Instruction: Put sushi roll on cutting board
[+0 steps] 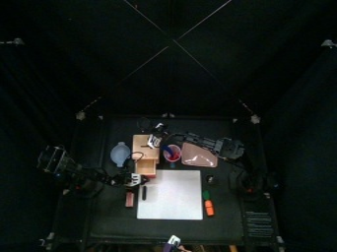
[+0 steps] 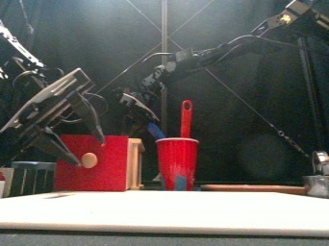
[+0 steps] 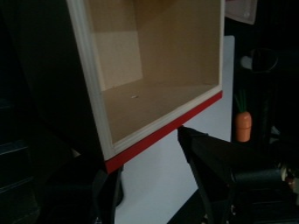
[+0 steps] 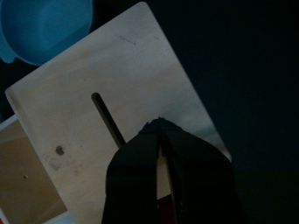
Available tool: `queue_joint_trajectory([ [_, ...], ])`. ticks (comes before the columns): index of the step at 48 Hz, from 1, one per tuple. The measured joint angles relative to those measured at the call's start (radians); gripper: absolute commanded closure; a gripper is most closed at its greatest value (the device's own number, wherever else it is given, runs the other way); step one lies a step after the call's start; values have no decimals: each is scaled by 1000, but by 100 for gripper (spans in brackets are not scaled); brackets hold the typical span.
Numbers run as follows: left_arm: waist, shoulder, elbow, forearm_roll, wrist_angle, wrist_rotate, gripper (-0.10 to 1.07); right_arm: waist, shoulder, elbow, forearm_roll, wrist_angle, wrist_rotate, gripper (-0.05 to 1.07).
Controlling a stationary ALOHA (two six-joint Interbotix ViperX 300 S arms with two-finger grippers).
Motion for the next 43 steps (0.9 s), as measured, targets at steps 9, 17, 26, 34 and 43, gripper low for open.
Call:
queue_joint_trajectory([
  [9,-12,-43,20,6,0,6,12,0,0,-2,2,2,0,98],
  [17,-21,-153,44,126,-2,11,12,5,-5,0,2,9,0,98],
  [26,-21,-290,89,344,-54,8,12,35,-48,5,-2,51,3,98],
  [34,6,-319,115,488,-84,6,12,98,-147,5,15,143,5,97],
  [43,52,-324,133,571,-87,5,12,212,-230,14,67,215,52,97],
])
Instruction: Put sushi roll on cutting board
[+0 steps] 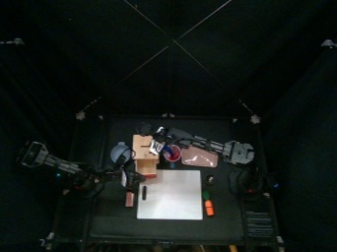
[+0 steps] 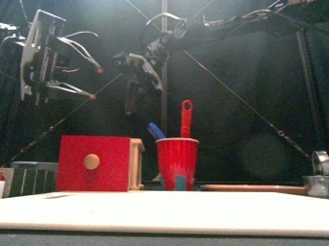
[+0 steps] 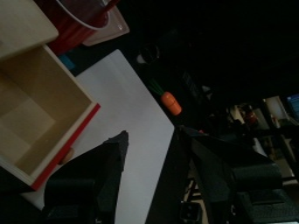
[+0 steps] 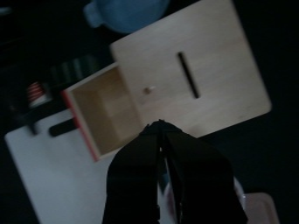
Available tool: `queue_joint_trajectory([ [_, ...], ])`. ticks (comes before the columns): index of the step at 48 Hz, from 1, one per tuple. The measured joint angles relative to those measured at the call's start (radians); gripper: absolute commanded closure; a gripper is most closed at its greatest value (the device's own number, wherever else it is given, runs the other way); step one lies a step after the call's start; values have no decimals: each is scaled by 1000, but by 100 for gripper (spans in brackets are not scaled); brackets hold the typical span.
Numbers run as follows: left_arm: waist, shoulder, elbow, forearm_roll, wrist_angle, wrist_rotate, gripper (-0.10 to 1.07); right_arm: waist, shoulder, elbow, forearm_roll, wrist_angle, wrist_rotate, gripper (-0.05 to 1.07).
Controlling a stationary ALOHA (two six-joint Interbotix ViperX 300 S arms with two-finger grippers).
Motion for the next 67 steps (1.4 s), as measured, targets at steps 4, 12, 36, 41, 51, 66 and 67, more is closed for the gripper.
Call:
queue_joint_trajectory([
  [4,9,-9,14,17,0,0,12,61,-38,44,8,15,54,97],
  [12,17,-75,61,49,-6,0,12,184,-155,195,-8,-35,221,96],
  [36,74,-149,95,175,-11,3,12,494,-535,882,-207,-397,1114,87],
  [41,86,-150,101,176,-11,3,12,589,-566,973,-232,-399,1313,75],
  [51,106,-150,112,176,-6,0,12,732,-583,1100,-291,-364,1615,41],
  [66,114,-150,126,178,-5,0,12,761,-571,1178,-347,-213,1796,3],
  [67,115,-150,126,178,-3,2,12,762,-563,1180,-348,-213,1798,3],
])
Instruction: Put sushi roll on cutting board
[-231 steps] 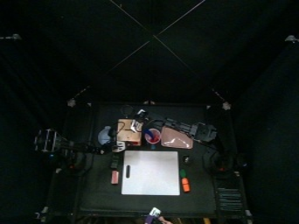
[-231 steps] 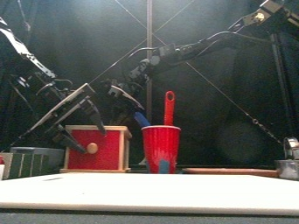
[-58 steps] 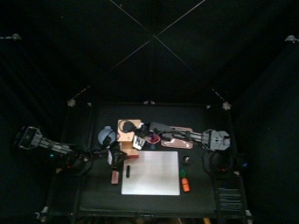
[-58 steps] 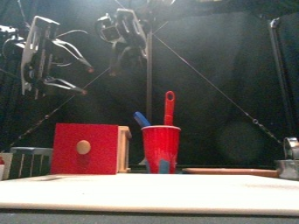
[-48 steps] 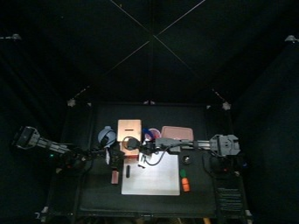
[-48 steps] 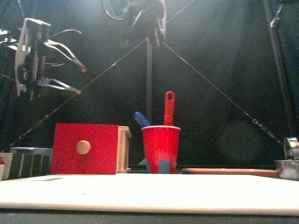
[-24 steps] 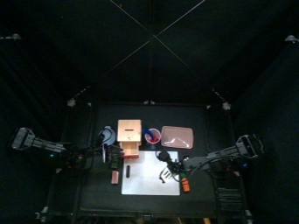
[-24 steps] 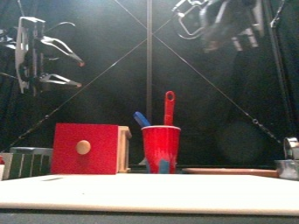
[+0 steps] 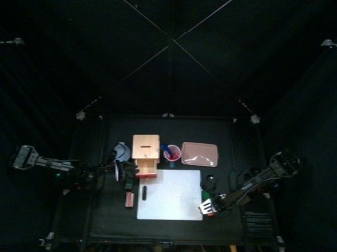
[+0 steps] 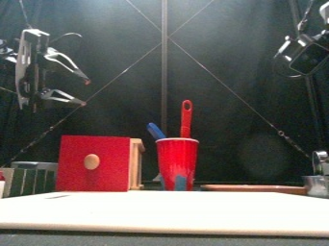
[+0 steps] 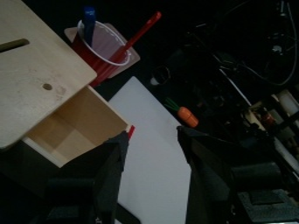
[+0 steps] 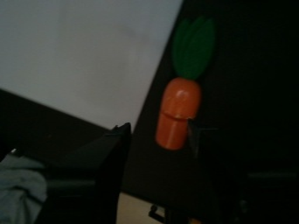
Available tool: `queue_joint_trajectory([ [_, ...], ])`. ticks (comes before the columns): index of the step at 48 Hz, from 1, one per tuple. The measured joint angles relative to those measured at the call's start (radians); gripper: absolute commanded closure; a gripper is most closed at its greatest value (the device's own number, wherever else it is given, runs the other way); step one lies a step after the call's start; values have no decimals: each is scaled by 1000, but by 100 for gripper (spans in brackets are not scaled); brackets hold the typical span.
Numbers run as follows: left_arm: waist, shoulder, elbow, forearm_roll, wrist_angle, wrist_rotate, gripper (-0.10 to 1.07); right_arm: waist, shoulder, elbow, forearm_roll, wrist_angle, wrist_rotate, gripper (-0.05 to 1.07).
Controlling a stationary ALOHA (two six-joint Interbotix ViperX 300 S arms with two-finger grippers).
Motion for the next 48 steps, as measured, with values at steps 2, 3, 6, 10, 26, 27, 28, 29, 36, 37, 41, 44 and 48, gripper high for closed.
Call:
queue_joint_trajectory([
  [2,2,0,3,0,0,0,12,0,20,0,0,0,0,3],
  [3,3,0,5,-2,0,0,12,-2,28,0,-2,0,0,3],
  [6,9,0,8,-2,0,0,12,-3,61,0,-2,-5,0,3],
  [10,17,-2,14,0,0,-2,12,-3,104,0,2,-20,0,4],
  [26,32,-2,14,-2,6,0,12,-8,201,17,11,-141,2,27],
  [27,32,-2,15,-2,6,-2,12,-6,202,20,12,-144,2,29],
  [28,34,-2,15,-2,6,-2,12,-8,202,20,12,-147,2,33],
  [29,34,-2,15,-2,6,-3,12,-8,202,20,12,-147,2,35],
  [36,37,-2,18,-2,8,-2,12,-21,195,18,-15,-150,-11,42],
  [37,37,-3,18,-2,8,-2,12,-28,187,15,-29,-150,-18,42],
  [41,37,-9,20,-2,8,-2,12,-80,143,-9,-135,-153,-20,42],
  [44,38,-14,20,-2,8,-2,12,-133,112,-40,-245,-156,-21,42],
  [48,40,-25,25,-2,9,-2,12,-213,89,-89,-400,-173,-23,42],
])
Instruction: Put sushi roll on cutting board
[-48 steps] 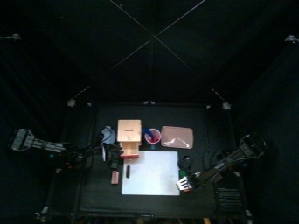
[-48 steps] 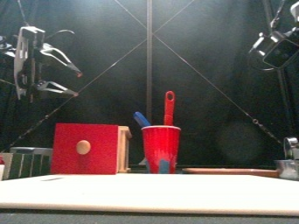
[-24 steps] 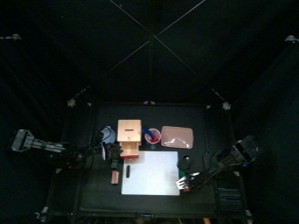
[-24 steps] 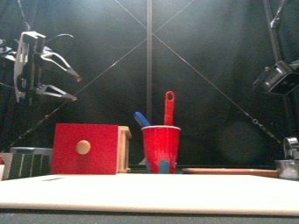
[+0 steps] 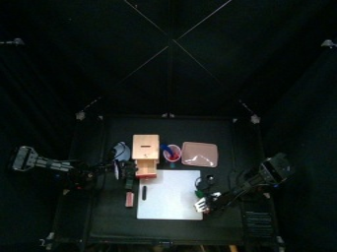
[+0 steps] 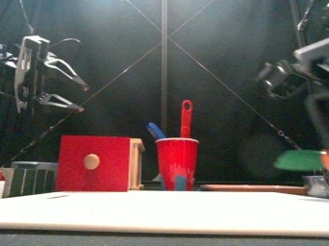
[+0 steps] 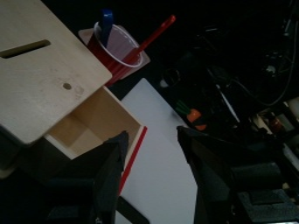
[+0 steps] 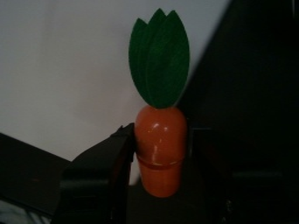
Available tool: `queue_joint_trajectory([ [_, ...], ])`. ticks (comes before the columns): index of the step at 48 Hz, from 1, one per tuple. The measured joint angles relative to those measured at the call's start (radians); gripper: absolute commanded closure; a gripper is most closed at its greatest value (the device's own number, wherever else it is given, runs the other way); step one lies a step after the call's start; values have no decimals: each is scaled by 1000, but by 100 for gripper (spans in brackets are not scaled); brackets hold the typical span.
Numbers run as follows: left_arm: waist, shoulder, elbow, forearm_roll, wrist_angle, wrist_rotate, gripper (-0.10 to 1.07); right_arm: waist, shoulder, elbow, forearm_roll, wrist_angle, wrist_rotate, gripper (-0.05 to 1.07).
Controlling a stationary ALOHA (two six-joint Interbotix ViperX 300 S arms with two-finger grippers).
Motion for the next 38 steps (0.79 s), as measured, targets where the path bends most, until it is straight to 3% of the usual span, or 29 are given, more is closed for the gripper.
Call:
queue_joint_trajectory([
  [8,0,-5,5,2,9,3,12,-150,29,-109,-288,-138,0,42],
  [19,3,-8,11,2,11,-2,12,-314,195,-291,-568,-316,0,42],
  [27,5,-11,11,0,9,0,12,-373,290,-402,-675,-347,-2,42],
  [38,5,-21,12,2,11,0,12,-388,430,-517,-718,-383,-2,35],
])
